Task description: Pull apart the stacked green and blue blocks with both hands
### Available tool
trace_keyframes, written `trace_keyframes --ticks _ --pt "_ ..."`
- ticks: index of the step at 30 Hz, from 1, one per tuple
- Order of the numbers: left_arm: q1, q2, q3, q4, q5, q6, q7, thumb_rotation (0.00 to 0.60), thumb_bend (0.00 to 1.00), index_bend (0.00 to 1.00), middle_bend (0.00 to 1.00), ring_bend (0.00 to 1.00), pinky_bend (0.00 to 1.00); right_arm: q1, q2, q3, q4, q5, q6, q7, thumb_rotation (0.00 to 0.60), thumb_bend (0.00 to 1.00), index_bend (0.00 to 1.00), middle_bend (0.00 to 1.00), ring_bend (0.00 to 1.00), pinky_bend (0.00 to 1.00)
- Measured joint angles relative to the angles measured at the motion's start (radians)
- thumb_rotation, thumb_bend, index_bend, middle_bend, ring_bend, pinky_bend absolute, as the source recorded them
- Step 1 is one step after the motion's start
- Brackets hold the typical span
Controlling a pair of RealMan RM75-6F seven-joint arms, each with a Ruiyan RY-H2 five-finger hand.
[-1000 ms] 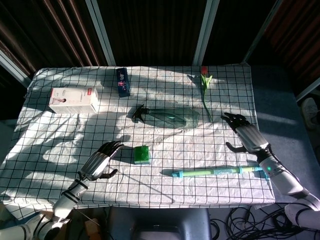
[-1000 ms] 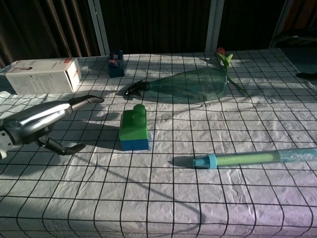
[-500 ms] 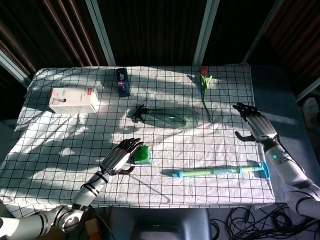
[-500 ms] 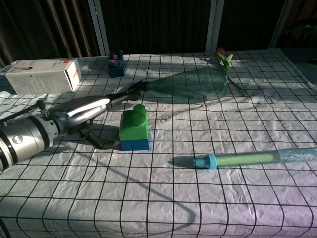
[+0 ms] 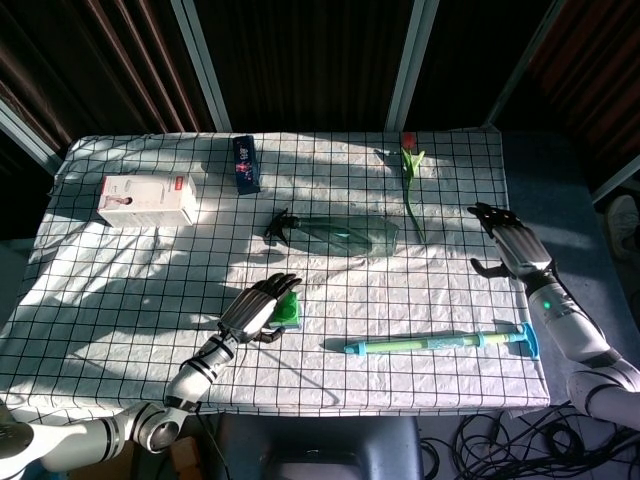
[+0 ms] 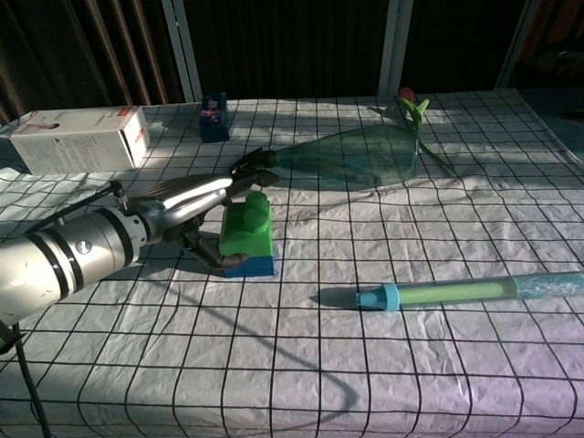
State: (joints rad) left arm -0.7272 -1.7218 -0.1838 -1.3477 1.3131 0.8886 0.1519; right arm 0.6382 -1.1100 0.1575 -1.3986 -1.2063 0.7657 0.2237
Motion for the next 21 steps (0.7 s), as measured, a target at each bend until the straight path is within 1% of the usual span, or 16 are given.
trace_keyframes --ticks 5,12,16,17,19,21 --pt "-0.008 -0.022 0.003 0.006 0.019 0.019 -0.014 0.6 0.31 0.06 0.18 0.19 0.34 0.001 0.002 0.0 0.008 0.019 -0.019 -0.006 0.6 0.32 0.0 0.0 0.0 0.0" --pt "-0.029 -0.068 0.014 0.058 0.044 0.033 -0.051 0.6 0.31 0.26 0.26 0.2 0.35 -0.009 0.02 0.0 0.003 0.019 -0.029 0.013 0.6 0.32 0.0 0.0 0.0 0.0" --pt "-0.033 -0.088 0.015 0.072 0.05 0.051 -0.047 0.6 0.31 0.42 0.41 0.27 0.37 -0.011 0.026 -0.001 0.003 0.02 -0.042 0.02 0.6 0.32 0.0 0.0 0.0 0.0" --pt "-0.033 -0.092 0.015 0.075 0.052 0.056 -0.048 0.6 0.32 0.48 0.47 0.31 0.38 -0.011 0.029 -0.001 0.003 0.02 -0.045 0.021 0.6 0.32 0.0 0.0 0.0 0.0" --pt "-0.033 -0.099 0.016 0.081 0.057 0.069 -0.051 0.6 0.34 0.55 0.55 0.35 0.4 -0.012 0.03 -0.002 0.002 0.017 -0.046 0.022 0.6 0.32 0.0 0.0 0.0 0.0" --pt "-0.031 -0.106 0.016 0.087 0.066 0.088 -0.055 0.6 0.38 0.6 0.61 0.38 0.42 -0.015 0.032 -0.003 0.0 0.013 -0.047 0.025 0.6 0.32 0.0 0.0 0.0 0.0"
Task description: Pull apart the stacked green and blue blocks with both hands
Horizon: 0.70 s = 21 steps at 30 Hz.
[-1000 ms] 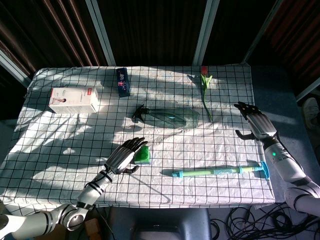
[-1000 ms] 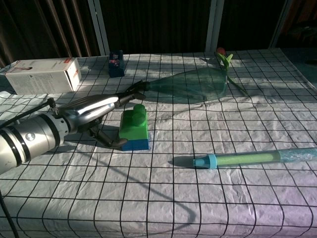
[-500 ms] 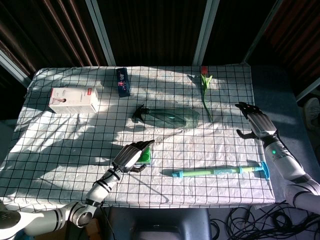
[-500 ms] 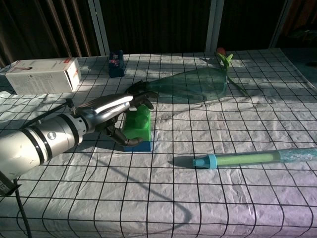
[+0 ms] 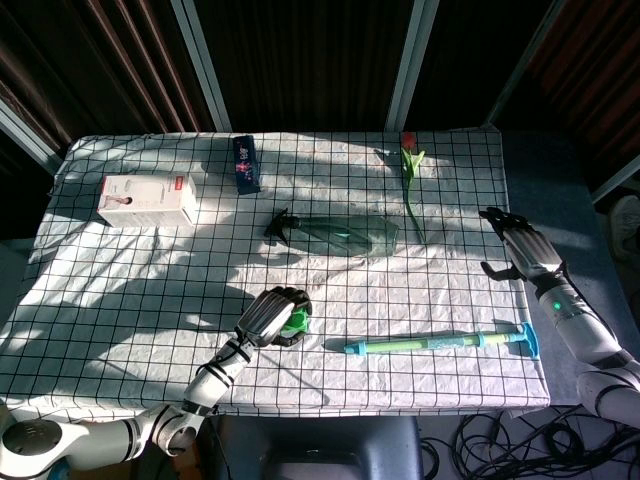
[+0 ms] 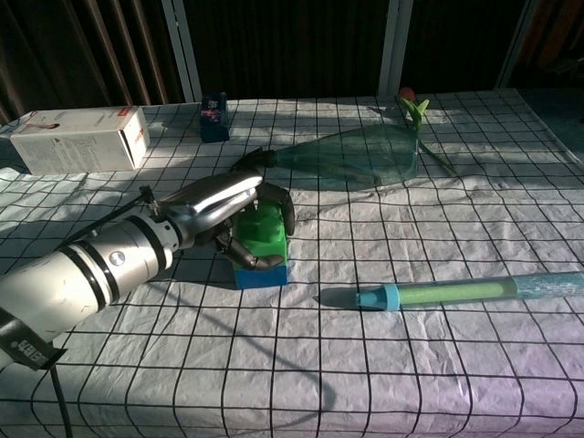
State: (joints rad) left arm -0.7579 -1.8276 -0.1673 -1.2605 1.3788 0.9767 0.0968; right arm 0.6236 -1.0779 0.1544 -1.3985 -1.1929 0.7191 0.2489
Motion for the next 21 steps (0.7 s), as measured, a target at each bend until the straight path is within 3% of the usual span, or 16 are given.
trace_keyframes --ticks 11,16,21 --pt "0.036 0.016 -0.006 -0.034 0.02 0.093 -0.058 0.6 0.65 0.72 0.79 0.62 0.64 -0.009 0.008 0.013 -0.022 -0.026 0.029 0.028 0.6 0.32 0.0 0.0 0.0 0.0" --pt "0.076 0.019 -0.012 -0.05 0.044 0.207 -0.097 0.6 0.67 0.74 0.82 0.65 0.68 -0.007 -0.013 0.027 -0.024 -0.064 0.047 0.11 0.6 0.32 0.0 0.0 0.0 0.0" --pt "0.105 0.011 -0.018 -0.04 0.101 0.328 -0.208 0.6 0.67 0.75 0.82 0.66 0.69 0.017 -0.043 0.044 -0.018 -0.13 0.029 0.317 0.6 0.31 0.0 0.0 0.0 0.0"
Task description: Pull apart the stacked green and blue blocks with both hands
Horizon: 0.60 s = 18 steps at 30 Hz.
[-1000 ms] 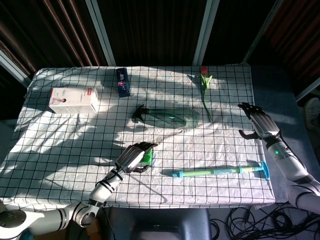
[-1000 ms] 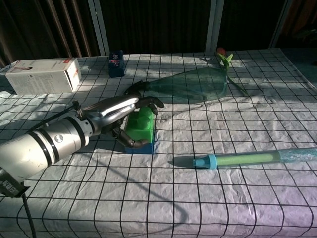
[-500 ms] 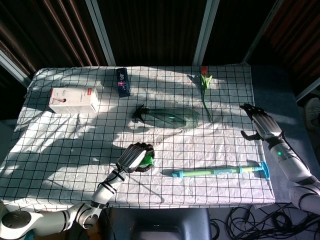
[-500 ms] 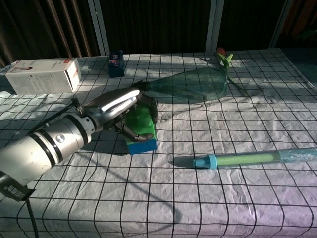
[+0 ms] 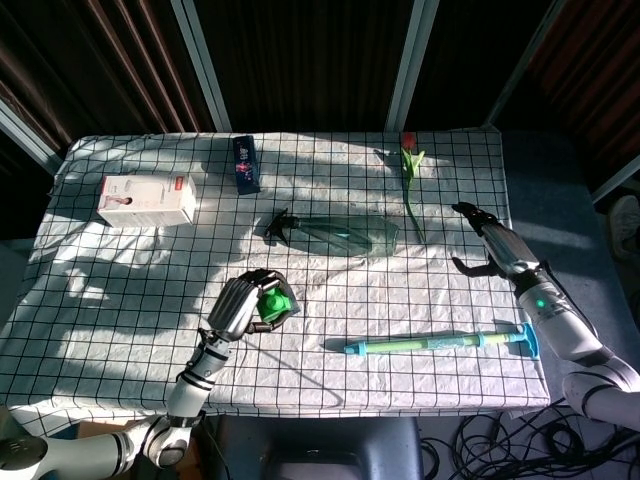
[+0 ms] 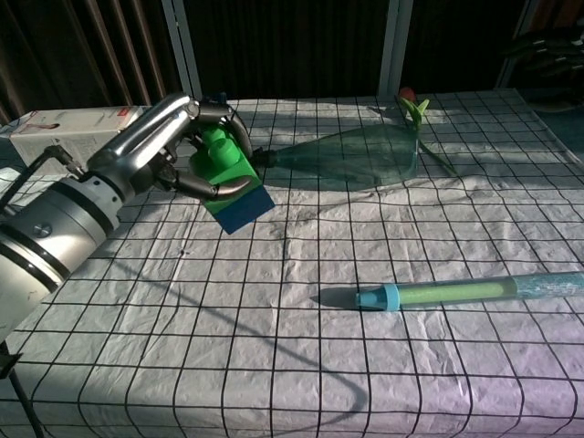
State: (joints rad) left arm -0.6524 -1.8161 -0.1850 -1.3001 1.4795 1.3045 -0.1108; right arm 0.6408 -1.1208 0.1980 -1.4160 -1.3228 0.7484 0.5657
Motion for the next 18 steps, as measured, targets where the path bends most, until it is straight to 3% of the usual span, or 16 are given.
trace_keyframes --ticks 7,11,18 --pt "0.029 -0.006 -0.032 -0.006 0.035 0.096 -0.244 0.6 0.67 0.74 0.82 0.66 0.69 0.096 -0.067 0.003 0.051 -0.173 -0.034 0.388 0.6 0.13 0.0 0.0 0.0 0.0" --pt "0.033 0.002 -0.061 -0.033 0.021 0.099 -0.277 0.6 0.67 0.75 0.83 0.66 0.69 0.184 -0.093 -0.006 0.058 -0.266 -0.048 0.55 0.6 0.01 0.0 0.0 0.0 0.0" --pt "0.033 0.027 -0.097 -0.09 -0.02 0.074 -0.327 0.6 0.67 0.75 0.83 0.66 0.69 0.335 -0.019 -0.047 -0.043 -0.356 -0.146 0.722 0.6 0.0 0.0 0.0 0.0 0.0"
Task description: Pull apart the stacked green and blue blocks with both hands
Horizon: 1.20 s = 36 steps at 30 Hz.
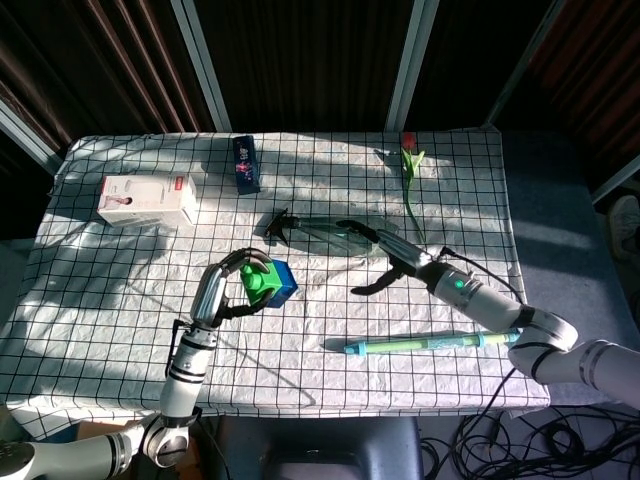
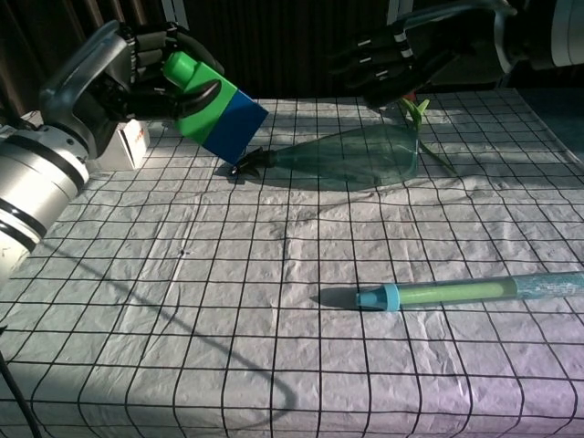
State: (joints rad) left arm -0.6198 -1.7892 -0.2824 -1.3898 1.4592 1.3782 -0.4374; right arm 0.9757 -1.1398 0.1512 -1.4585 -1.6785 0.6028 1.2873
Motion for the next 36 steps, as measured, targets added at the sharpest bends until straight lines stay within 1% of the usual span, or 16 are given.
trace_keyframes --ticks 4,6,10,13,17,21,27,28,30,32,36 --pt "-0.008 -0.005 -0.007 -0.003 -0.007 -0.011 -0.011 0.6 0.67 0.75 0.83 0.66 0.69 0.081 0.036 -0.003 -0.041 0.002 -0.077 0.005 0.6 0.0 0.0 0.0 0.0 0.0" --pt "-0.01 -0.008 -0.007 -0.006 -0.004 -0.01 -0.009 0.6 0.67 0.75 0.83 0.66 0.69 0.104 0.044 0.004 -0.055 0.031 -0.106 -0.012 0.6 0.0 0.0 0.0 0.0 0.0" --pt "-0.015 -0.015 0.0 -0.013 0.01 -0.007 0.005 0.6 0.67 0.75 0.83 0.66 0.69 0.121 0.043 0.023 -0.069 0.112 -0.127 -0.072 0.6 0.0 0.0 0.0 0.0 0.0" --pt "-0.019 -0.022 0.003 -0.02 0.015 -0.007 0.017 0.6 0.67 0.75 0.83 0.66 0.69 0.125 0.024 0.037 -0.073 0.18 -0.131 -0.123 0.6 0.0 0.0 0.01 0.0 0.0" --pt "-0.021 -0.027 0.004 -0.025 0.018 -0.004 0.024 0.6 0.67 0.75 0.83 0.66 0.69 0.124 -0.026 0.052 -0.071 0.256 -0.13 -0.192 0.6 0.0 0.0 0.04 0.0 0.0" --pt "-0.024 -0.026 -0.001 -0.027 0.017 -0.007 0.024 0.6 0.67 0.75 0.83 0.66 0.69 0.13 -0.053 0.06 -0.072 0.282 -0.148 -0.224 0.6 0.0 0.0 0.04 0.0 0.0" --pt "-0.028 -0.023 -0.001 -0.028 0.019 -0.01 0.021 0.6 0.67 0.74 0.83 0.66 0.69 0.135 -0.079 0.073 -0.077 0.295 -0.164 -0.238 0.6 0.0 0.0 0.06 0.0 0.0" --pt "-0.029 -0.022 -0.002 -0.03 0.02 -0.01 0.02 0.6 0.67 0.75 0.83 0.66 0.69 0.136 -0.084 0.075 -0.076 0.297 -0.165 -0.24 0.6 0.0 0.01 0.07 0.0 0.0" --pt "-0.031 -0.017 -0.004 -0.034 0.023 -0.01 0.021 0.6 0.67 0.75 0.83 0.66 0.69 0.136 -0.098 0.079 -0.071 0.303 -0.166 -0.245 0.6 0.0 0.08 0.13 0.03 0.0" --pt "-0.03 -0.017 0.001 -0.036 0.027 -0.007 0.025 0.6 0.67 0.75 0.83 0.66 0.69 0.136 -0.11 0.082 -0.063 0.309 -0.165 -0.257 0.6 0.03 0.21 0.21 0.12 0.0" --pt "-0.027 -0.028 0.015 -0.034 0.046 0.01 0.048 0.6 0.67 0.75 0.83 0.66 0.69 0.131 -0.135 0.091 -0.049 0.327 -0.148 -0.283 0.6 0.09 0.35 0.31 0.23 0.01"
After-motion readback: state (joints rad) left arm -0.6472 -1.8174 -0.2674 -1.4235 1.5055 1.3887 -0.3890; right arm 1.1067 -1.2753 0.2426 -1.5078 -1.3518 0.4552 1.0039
